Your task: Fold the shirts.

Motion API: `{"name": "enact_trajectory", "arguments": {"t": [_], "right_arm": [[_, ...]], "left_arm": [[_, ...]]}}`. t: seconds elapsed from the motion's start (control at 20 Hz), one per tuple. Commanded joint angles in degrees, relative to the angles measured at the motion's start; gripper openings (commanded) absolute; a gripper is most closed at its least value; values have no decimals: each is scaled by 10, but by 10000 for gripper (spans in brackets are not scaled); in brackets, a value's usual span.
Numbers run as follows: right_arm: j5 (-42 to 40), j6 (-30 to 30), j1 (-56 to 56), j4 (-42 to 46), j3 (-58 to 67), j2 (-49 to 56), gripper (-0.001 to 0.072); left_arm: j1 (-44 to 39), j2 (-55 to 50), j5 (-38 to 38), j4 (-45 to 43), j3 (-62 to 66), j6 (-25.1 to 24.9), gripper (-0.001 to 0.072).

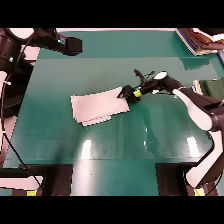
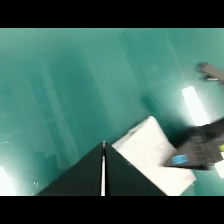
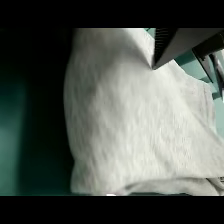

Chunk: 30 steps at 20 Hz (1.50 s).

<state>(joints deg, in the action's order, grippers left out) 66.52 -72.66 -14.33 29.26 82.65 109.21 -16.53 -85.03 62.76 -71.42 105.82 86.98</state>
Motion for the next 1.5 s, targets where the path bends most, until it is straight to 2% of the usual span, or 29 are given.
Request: {"name": "enact_trajectory", "arguments": {"t": [0.0, 0.1, 0.15, 0.2, 0.45, 0.7, 0.9, 1.05, 1.3, 1.45], "right_arm": [[4, 7, -50, -42, 62, 54, 406], [4, 7, -62, -41, 89, 61, 94], [3, 7, -59, -37, 102, 58, 36], [3, 7, -51, -31, 115, 52, 18], [12, -35, 63, 105, 158, -37, 17], [18, -56, 273, 240, 158, -154, 17], [1, -56, 446, 243, 158, -199, 17], [-5, -56, 533, 243, 158, -205, 17], [-19, -64, 586, 226, 159, -208, 17], [-76, -64, 585, 190, 160, -235, 17]], "left_arm": [[-23, -4, -3, 2, 0, -4, 22], [-24, -4, -2, 10, 0, -4, 22], [-24, -4, -2, 16, 0, -5, 22], [-27, -4, -2, 17, 0, -5, 22], [-75, -4, -13, 11, 0, -16, 22], [-100, -4, -38, 14, 0, -19, 22], [-100, -4, -44, 16, 0, -18, 22], [-100, -4, -48, 22, 0, -15, 22], [-100, -4, -53, 29, 0, -15, 22], [-100, -4, -53, 30, 0, -15, 22]]}}
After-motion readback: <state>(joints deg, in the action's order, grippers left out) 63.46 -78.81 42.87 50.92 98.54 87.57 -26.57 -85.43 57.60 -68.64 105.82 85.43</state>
